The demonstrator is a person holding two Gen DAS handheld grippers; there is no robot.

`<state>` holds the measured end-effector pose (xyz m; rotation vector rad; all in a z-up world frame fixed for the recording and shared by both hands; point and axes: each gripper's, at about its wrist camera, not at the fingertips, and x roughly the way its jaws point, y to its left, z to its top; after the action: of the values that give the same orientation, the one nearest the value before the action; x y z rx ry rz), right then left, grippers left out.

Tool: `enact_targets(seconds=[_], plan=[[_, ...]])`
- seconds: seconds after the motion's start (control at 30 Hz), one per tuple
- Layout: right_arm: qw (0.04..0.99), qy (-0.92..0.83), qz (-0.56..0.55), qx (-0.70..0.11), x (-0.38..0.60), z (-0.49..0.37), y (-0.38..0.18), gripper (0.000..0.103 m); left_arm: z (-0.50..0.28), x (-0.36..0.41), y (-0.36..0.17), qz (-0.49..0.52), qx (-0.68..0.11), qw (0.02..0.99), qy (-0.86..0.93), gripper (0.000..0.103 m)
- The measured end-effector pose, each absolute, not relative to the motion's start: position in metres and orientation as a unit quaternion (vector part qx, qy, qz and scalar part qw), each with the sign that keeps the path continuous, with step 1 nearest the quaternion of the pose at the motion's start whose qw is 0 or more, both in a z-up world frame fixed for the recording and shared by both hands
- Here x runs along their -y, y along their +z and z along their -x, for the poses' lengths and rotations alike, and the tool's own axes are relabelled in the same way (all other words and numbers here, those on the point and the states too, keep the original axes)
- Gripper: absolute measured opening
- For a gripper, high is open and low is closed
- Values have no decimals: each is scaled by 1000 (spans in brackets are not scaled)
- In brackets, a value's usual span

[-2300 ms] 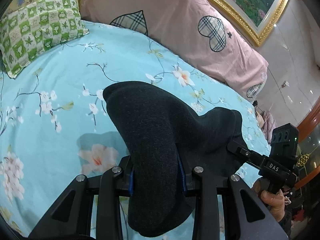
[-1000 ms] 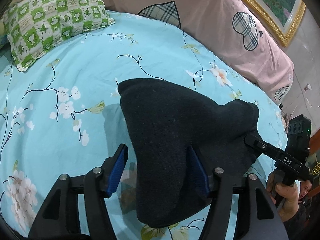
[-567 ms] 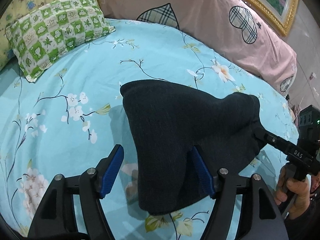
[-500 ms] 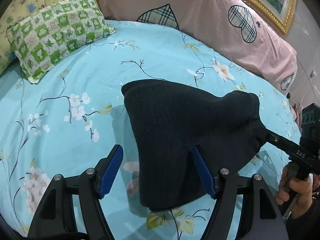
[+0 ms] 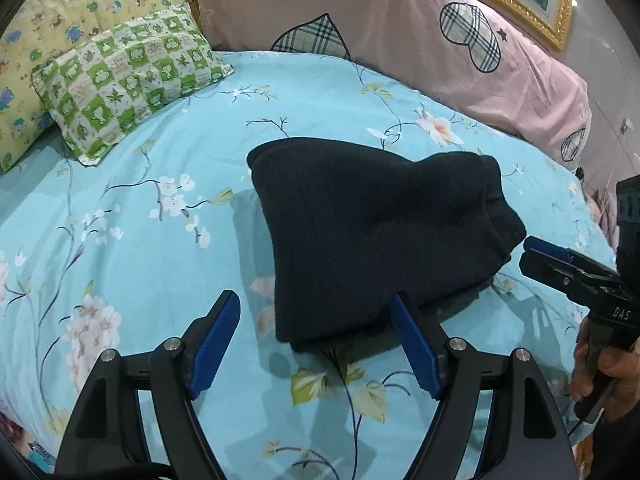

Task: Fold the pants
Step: 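Open both grippers and withdraw them from the folded pants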

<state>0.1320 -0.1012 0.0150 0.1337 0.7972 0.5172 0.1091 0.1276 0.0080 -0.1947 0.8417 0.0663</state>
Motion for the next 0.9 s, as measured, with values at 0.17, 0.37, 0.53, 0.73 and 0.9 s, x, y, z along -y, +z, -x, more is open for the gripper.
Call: enact_targets(seconds=[0.17,0.37,0.53,0.73,0.9], plan=[[888,252,-43,-383,98,-123,14,89,-98,-122,7,87,-406,909,45,80],[891,247,-23,-381,95,-116,13,91,-90,-118,6,74,-406,909,56,80],[891,244,-15,-383,94,-113,12,97,-92,-116,2,62,-416,905,61,82],[888,259,-3,-379,87,-108,11,97,-89,-115,0,57,-412,906,71,83],[887,260,24,-381,80,-107,9,100,-87,-114,-2,51,-411,907,77,84]])
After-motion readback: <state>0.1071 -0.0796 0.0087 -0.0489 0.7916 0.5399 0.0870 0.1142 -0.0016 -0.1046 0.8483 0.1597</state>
